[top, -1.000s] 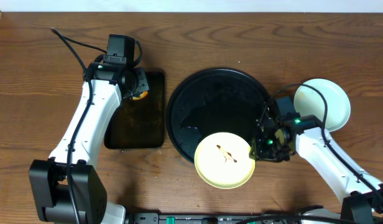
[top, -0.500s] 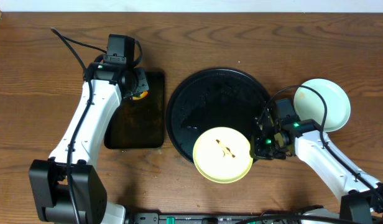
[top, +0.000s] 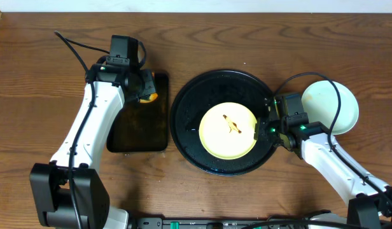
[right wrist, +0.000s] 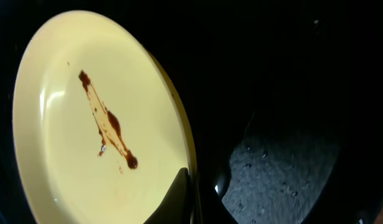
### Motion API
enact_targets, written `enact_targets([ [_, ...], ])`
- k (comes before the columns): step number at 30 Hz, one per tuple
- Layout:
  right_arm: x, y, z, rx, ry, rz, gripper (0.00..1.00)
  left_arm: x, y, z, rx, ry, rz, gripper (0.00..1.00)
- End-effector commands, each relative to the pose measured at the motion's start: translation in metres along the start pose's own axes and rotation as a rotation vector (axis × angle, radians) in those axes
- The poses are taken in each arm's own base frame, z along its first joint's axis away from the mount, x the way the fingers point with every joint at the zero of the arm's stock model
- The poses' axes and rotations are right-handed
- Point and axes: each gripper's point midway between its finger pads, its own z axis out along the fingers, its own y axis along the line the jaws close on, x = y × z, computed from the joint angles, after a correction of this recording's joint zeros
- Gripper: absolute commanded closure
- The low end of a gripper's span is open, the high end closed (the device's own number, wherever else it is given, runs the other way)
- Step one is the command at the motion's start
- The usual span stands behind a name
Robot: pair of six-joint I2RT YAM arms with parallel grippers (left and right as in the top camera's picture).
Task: Clean dirty plates on tray and stack at the side
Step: 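Reach the right gripper to the yellow plate rim and grip it, then scrub the held yellow plate with the sponge in the left gripper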
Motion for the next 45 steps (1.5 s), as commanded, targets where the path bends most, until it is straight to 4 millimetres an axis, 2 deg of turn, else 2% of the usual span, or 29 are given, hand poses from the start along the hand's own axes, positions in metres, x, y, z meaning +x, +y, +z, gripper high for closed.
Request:
enact_targets([
  [1,0.006,-0.007,0.009,0.038,0.021,0.017,0.99,0.013,-0.033,-0.001,0.113,0.046,0.059,0.92],
  [9,0.018,-0.018,0.032,0.069,0.086,0.038,0.99,0.050,-0.094,0.004,0.176,0.091,0.224,0.92],
  [15,0.015,-0.017,0.034,0.065,0.077,0.036,0.99,0.094,-0.132,0.025,0.190,0.188,0.322,0.92],
  [23,0.015,-0.017,0.034,0.065,0.078,0.037,0.99,0.145,-0.189,0.047,0.326,0.292,0.393,0.92],
  [28,0.016,-0.017,0.034,0.066,0.080,0.037,0.99,0.166,-0.208,0.056,0.364,0.342,0.368,0.92],
  [35,0.016,-0.017,0.034,0.067,0.082,0.037,0.99,0.184,-0.226,0.067,0.412,0.405,0.302,0.92],
  [39,0.016,-0.017,0.034,0.067,0.082,0.037,0.99,0.194,-0.230,0.077,0.425,0.451,0.275,0.92],
  [45,0.017,-0.017,0.034,0.067,0.083,0.037,0.99,0.207,-0.239,0.078,0.493,0.522,0.270,0.92],
])
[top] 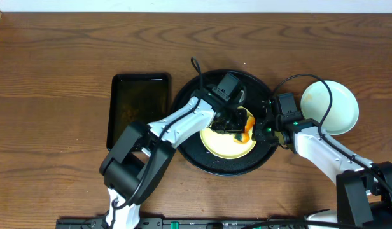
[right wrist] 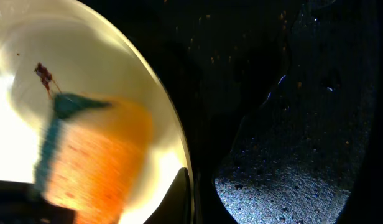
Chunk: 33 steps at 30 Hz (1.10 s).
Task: Clean dirty plates on tray and stack at the side
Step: 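Scrub the held yellow plate with the sponge in the left gripper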
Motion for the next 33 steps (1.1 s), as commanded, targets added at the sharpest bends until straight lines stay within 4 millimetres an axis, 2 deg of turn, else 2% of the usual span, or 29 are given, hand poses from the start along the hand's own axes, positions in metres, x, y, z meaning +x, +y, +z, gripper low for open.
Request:
enact_targets([
  [1,0.006,-0.003,0.005,0.024,0.020,0.005,0.99,0.008,-0.009,0.005,0.059,0.056,-0.020,0.92],
  [6,0.006,-0.003,0.005,0.024,0.020,0.005,0.99,0.008,-0.006,0.007,0.035,0.047,-0.019,0.92],
  [9,0.006,-0.004,0.005,0.024,0.020,0.005,0.99,0.000,0.012,0.007,-0.064,-0.006,-0.024,0.92],
  [19,0.010,-0.005,0.005,0.030,0.033,0.008,0.99,-0.001,0.040,0.009,-0.189,-0.045,-0.038,0.92],
  [23,0.010,-0.005,0.005,0.031,0.034,0.008,0.99,-0.014,0.077,-0.002,-0.384,-0.137,-0.045,0.92],
  [28,0.011,-0.006,0.005,0.034,0.040,0.010,0.99,-0.032,0.106,-0.020,-0.484,-0.214,-0.083,0.92],
  [31,0.011,-0.006,0.005,0.034,0.040,0.010,0.99,-0.040,0.114,-0.027,-0.477,-0.232,-0.112,0.92],
  [33,0.011,-0.006,0.005,0.034,0.039,0.009,0.99,-0.042,0.111,-0.031,-0.453,-0.224,-0.093,0.92],
])
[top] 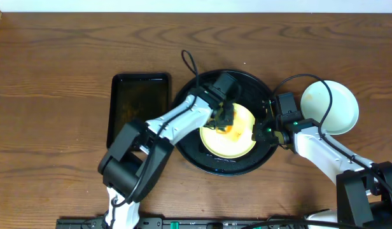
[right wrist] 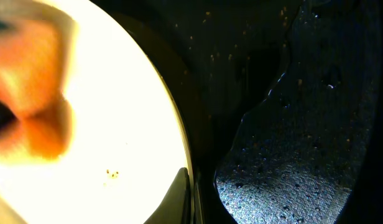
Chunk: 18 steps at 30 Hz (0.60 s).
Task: Clean dirty plates on tray and stack at the side
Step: 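Scrub the held yellow plate with the sponge in the left gripper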
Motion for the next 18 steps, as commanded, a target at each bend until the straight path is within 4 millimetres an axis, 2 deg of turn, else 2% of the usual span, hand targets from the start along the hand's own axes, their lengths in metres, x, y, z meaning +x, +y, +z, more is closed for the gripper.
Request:
enact_targets([
  [1,0.009,-0.005,0.005,0.032,0.032,0.005,0.99,-0.012,0.036,-0.002,-0.104,-0.042,-0.002,0.92],
  [3,0.009,-0.006,0.005,0.033,0.031,0.006,0.99,-0.017,0.030,-0.014,-0.081,-0.066,0.025,0.93],
  [7,0.009,-0.005,0.005,0.032,0.029,0.005,0.90,-0.021,0.006,-0.049,0.018,-0.109,0.108,0.93],
  [10,0.008,-0.006,0.005,0.033,0.028,0.005,0.87,-0.022,0.001,-0.073,0.036,-0.141,0.130,0.92],
  [15,0.008,-0.006,0.005,0.034,0.027,0.005,0.80,-0.030,0.017,-0.100,-0.004,-0.191,0.099,0.92],
  [18,0.009,-0.006,0.005,0.033,0.029,0.005,0.75,-0.036,0.045,-0.112,-0.083,-0.215,0.053,0.93],
])
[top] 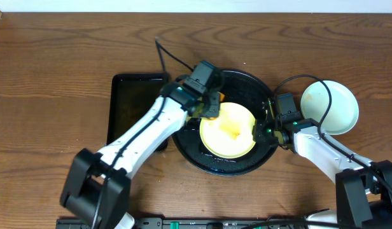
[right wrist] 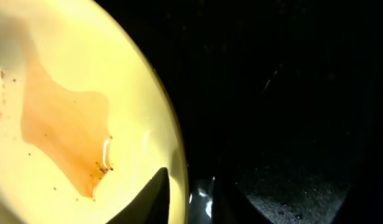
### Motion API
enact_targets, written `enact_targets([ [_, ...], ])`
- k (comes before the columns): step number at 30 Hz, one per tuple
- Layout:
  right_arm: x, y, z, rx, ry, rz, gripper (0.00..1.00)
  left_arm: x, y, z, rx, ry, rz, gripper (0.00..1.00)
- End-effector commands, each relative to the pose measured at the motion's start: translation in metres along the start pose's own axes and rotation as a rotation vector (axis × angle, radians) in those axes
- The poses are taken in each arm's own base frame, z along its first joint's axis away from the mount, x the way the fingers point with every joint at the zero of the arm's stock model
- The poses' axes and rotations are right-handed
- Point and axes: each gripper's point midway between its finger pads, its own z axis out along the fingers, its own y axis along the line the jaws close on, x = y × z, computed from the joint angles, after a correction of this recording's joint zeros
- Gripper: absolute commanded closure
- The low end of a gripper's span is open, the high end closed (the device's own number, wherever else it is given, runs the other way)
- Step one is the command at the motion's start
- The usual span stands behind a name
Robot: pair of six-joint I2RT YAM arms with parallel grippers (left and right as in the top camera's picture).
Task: Clean dirty plates on tray and stack at the side
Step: 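Scrub the held yellow plate with the sponge in the left gripper, then lift the yellow plate with the right gripper and stack it on the green plates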
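Note:
A yellow plate [top: 229,131] lies in the round black tray [top: 191,137]. In the right wrist view the yellow plate [right wrist: 67,93] carries a thin orange-brown wet smear [right wrist: 58,134] with a few dark specks. My right gripper [top: 259,130] is shut on the plate's right rim, and the right gripper [right wrist: 182,190] has one dark finger [right wrist: 155,196] over the plate's face. My left gripper [top: 207,105] is shut on an orange sponge [top: 212,108] at the plate's upper left edge, above the tray's inside.
A black rectangular tray [top: 135,108] lies left of the round one, partly under my left arm. A pale green plate [top: 333,105] sits on the wooden table [top: 56,63] at the right, just behind my right arm. Cables arch over both arms.
My left gripper with the sponge has moved from the plate's middle to its upper left edge. The plate's face is uncovered and shows a wet orange smear.
First the sponge was held over the rectangular tray and the plate bore a dark brown streak, with my right gripper on its rim. Then the sponge was on the plate, first toward the right, then at the middle. Now the streak is gone and a thin smear is left.

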Motion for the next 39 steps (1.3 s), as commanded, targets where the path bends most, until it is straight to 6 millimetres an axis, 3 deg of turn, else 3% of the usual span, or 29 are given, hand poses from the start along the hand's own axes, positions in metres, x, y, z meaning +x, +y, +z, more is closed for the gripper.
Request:
enact_targets([
  [1,0.006,-0.004,0.003,0.027,0.016,-0.001,0.75,-0.016,0.039,-0.013,-0.122,-0.053,-0.037,0.93],
  [10,0.022,-0.005,0.009,0.039,0.058,-0.002,0.85,-0.027,0.128,-0.032,-0.272,-0.056,-0.221,0.92],
  [16,0.023,-0.001,0.011,0.030,0.049,-0.020,0.99,-0.029,0.164,-0.039,-0.310,-0.057,-0.310,0.92],
  [20,0.012,0.001,0.011,0.025,0.003,-0.029,0.99,-0.025,0.175,-0.041,-0.324,-0.042,-0.335,0.92],
  [25,-0.018,0.002,0.003,0.064,-0.114,-0.086,0.99,-0.023,0.177,-0.042,-0.329,-0.033,-0.341,0.92],
  [31,-0.057,0.029,-0.038,0.033,-0.242,-0.232,0.99,-0.023,0.177,-0.042,-0.329,-0.034,-0.341,0.92],
  [39,-0.076,0.030,-0.079,0.088,-0.366,-0.308,0.99,-0.023,0.177,-0.042,-0.329,-0.034,-0.341,0.92],
])
